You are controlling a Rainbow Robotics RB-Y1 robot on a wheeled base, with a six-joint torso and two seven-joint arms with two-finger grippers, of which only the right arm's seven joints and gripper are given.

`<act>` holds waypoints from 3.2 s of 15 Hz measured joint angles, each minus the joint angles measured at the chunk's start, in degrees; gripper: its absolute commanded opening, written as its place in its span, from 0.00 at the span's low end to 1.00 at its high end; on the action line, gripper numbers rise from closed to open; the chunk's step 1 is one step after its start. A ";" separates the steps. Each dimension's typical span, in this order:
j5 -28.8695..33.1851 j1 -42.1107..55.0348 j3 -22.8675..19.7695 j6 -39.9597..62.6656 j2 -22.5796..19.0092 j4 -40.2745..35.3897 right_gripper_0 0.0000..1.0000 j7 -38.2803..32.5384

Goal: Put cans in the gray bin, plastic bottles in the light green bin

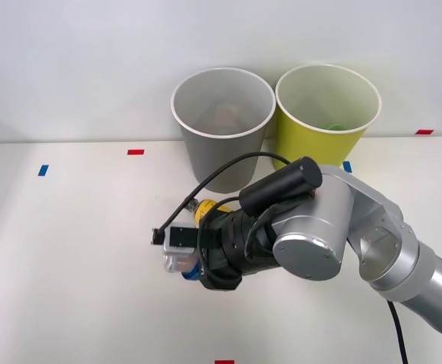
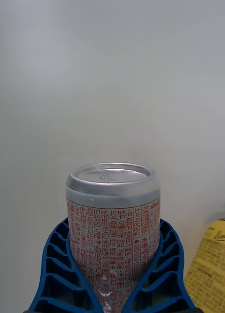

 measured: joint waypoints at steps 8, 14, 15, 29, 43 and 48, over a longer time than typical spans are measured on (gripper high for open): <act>-9.84 3.42 -9.93 -20.14 1.21 0.01 0.00 -7.93; -8.92 3.49 -14.68 -28.96 6.67 0.19 0.00 -20.13; -8.69 3.44 -14.80 -31.25 7.43 0.59 0.00 -21.66; -5.93 -8.39 -23.23 -45.69 12.16 20.90 0.00 -20.65; -0.82 -12.58 -24.08 -50.53 12.72 31.62 0.01 -18.97; -0.75 -12.59 -24.09 -50.56 12.50 31.62 1.00 -18.95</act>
